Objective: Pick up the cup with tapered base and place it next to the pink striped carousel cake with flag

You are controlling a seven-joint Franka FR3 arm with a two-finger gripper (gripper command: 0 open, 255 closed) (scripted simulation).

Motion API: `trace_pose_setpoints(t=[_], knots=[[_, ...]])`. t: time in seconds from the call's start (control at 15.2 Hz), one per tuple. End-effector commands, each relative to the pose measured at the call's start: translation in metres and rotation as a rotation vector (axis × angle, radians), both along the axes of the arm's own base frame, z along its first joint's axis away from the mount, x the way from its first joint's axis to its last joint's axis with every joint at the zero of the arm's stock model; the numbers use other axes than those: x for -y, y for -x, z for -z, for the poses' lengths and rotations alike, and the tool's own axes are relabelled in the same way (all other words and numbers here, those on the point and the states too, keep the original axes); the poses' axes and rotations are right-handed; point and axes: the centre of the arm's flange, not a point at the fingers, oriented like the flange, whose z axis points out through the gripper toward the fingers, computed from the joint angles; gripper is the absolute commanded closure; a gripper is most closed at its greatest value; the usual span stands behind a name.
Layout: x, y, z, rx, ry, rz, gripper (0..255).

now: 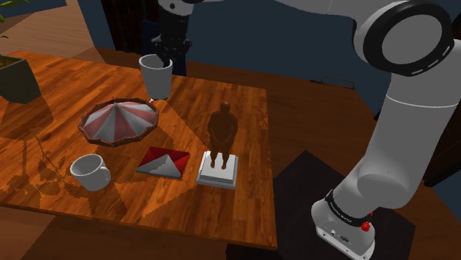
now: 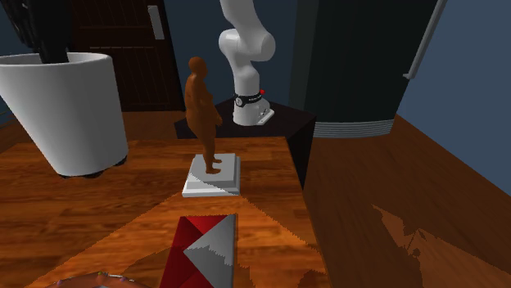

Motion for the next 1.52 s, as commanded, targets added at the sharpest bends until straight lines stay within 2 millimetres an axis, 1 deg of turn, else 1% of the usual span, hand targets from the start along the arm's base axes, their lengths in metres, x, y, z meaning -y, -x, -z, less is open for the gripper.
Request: trace_pose_setpoints(t=[0.0,1.45], knots=[[0.000,-0.002,0.010,0.001,0.000,0.000,255],[0.000,-0.002,0.126,0.001,0.000,0.000,255]])
